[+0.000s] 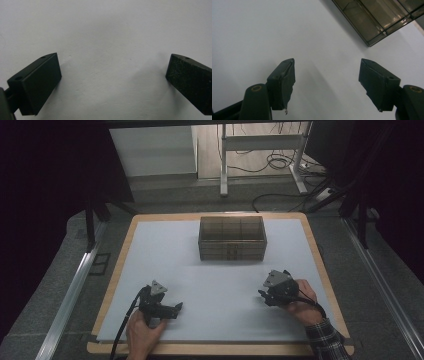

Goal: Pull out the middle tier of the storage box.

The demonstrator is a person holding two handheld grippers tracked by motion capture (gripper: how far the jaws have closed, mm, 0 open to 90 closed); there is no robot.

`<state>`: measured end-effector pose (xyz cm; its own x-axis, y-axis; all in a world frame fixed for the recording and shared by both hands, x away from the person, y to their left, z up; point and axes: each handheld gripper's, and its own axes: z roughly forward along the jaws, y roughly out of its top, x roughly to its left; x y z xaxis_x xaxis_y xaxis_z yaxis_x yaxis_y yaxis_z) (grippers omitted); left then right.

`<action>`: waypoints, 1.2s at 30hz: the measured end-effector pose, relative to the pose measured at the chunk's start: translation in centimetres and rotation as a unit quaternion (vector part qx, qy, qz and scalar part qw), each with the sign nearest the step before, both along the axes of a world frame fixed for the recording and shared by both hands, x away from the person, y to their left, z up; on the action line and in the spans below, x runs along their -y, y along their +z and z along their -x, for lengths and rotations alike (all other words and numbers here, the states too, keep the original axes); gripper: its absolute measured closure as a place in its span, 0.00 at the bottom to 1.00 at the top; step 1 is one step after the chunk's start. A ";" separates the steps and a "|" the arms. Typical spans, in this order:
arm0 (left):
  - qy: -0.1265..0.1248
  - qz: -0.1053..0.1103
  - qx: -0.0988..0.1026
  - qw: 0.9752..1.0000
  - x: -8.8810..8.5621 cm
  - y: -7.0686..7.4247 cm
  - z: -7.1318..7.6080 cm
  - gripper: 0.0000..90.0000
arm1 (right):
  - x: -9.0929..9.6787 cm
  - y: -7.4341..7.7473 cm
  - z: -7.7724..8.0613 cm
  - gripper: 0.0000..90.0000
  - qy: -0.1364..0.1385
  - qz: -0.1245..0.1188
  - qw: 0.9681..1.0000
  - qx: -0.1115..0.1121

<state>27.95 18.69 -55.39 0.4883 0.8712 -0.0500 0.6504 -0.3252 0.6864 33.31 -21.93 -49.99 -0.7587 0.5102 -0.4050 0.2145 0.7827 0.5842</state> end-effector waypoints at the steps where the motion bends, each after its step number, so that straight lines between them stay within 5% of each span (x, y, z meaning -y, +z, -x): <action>1: 0.000 0.000 0.000 1.000 0.0 0.0 0.0 0.00 | -0.1 0.0 -0.1 0.33 0.000 0.003 1.000 0.003; 18: 0.000 0.000 0.000 1.000 0.0 0.0 0.0 0.00 | -1.6 -0.4 -1.1 0.35 0.013 0.046 0.998 0.051; 27: 0.000 0.000 0.000 1.000 0.0 0.0 0.0 0.00 | -2.6 -0.6 -1.7 0.38 0.024 0.075 0.993 0.083; 36: 0.000 0.001 0.000 1.000 0.0 0.0 0.0 0.00 | -4.0 -0.9 -2.2 0.38 0.034 0.116 0.986 0.117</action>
